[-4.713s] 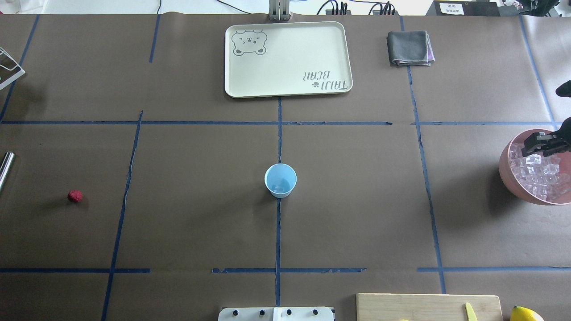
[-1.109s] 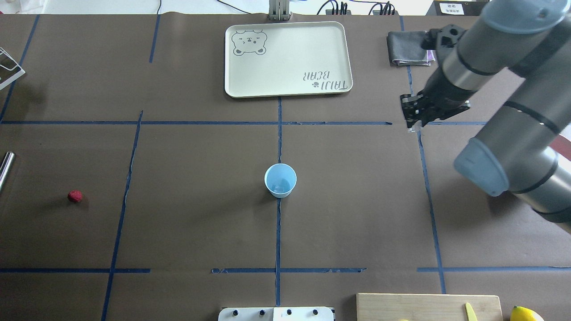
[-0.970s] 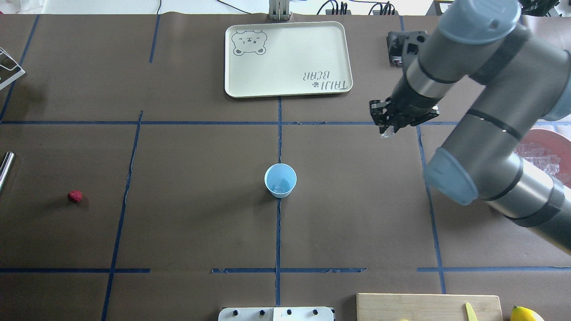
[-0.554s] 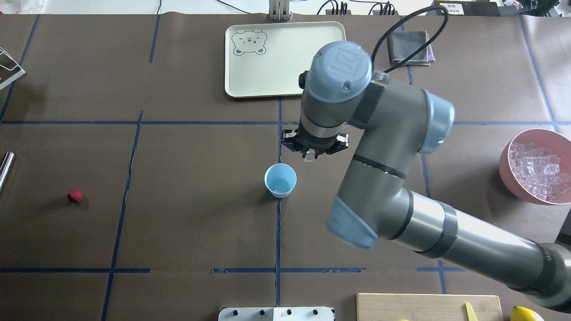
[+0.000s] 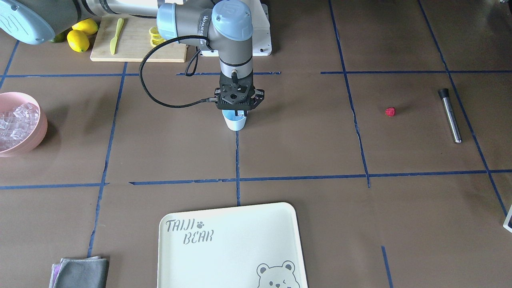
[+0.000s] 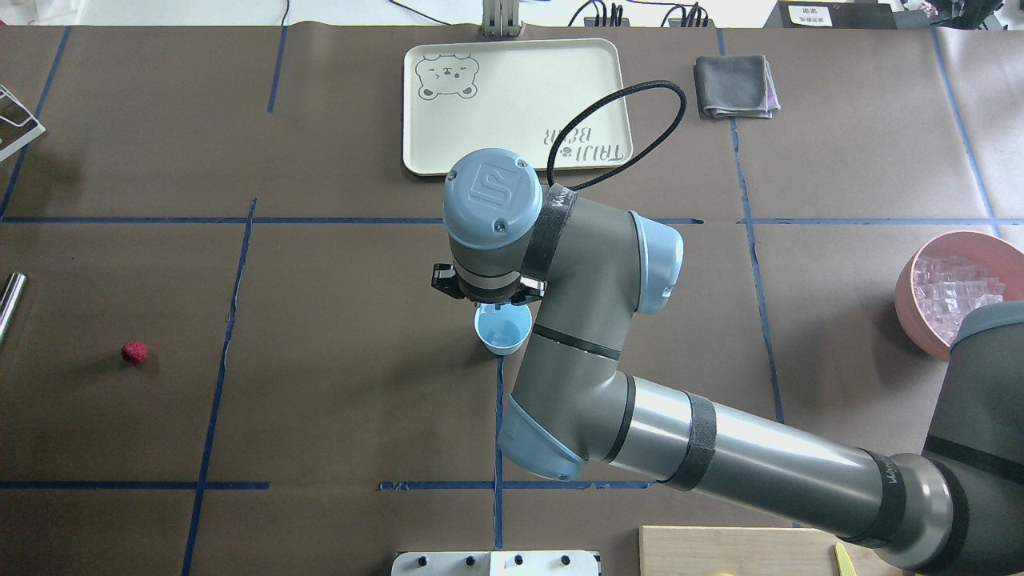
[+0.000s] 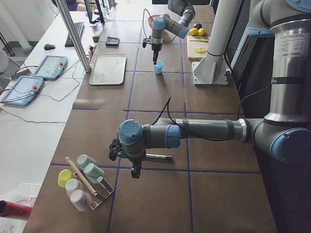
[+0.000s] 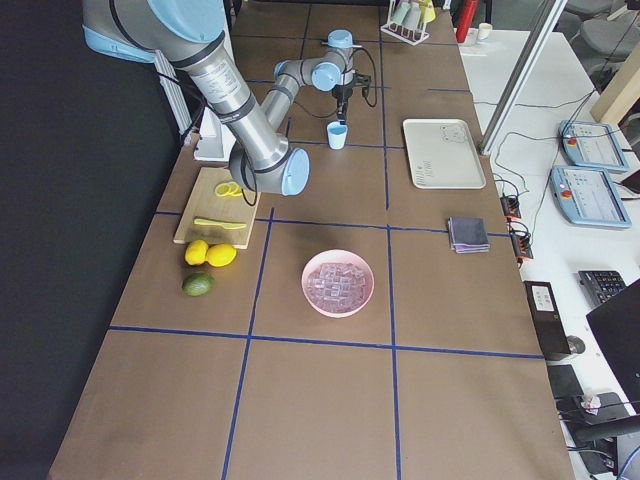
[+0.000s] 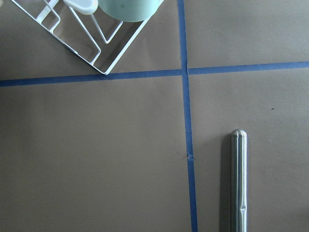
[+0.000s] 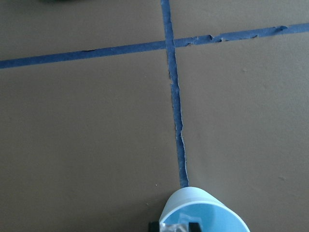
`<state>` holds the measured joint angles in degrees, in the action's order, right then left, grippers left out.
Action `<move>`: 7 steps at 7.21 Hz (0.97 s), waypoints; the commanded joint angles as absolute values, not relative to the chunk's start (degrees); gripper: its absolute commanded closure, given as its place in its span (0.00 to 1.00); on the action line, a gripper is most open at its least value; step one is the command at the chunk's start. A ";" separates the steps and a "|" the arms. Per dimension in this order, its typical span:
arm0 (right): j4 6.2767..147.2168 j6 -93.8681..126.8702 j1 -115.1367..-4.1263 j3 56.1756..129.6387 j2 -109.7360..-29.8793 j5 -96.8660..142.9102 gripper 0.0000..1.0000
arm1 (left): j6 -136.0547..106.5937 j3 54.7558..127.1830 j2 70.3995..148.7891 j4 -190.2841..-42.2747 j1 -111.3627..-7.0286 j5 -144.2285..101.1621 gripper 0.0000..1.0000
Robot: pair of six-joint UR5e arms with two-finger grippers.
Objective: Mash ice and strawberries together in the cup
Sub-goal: 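Carry the ice cube with the right gripper over the blue cup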
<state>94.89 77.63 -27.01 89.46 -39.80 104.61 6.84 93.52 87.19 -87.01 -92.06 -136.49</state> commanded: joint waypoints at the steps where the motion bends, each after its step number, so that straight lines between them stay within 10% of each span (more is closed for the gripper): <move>1: 95.36 77.78 -26.81 89.30 -39.81 104.59 1.00 | 6.86 93.43 87.19 -87.01 -92.02 -136.49 0.00; 4: 99.40 77.70 -26.89 91.14 -39.90 104.94 0.98 | 6.86 93.43 87.19 -87.01 -92.11 -136.49 0.00; 7: 99.41 77.78 -26.89 91.14 -39.99 105.03 0.34 | 6.86 93.25 87.27 -87.01 -92.02 -136.49 0.00</move>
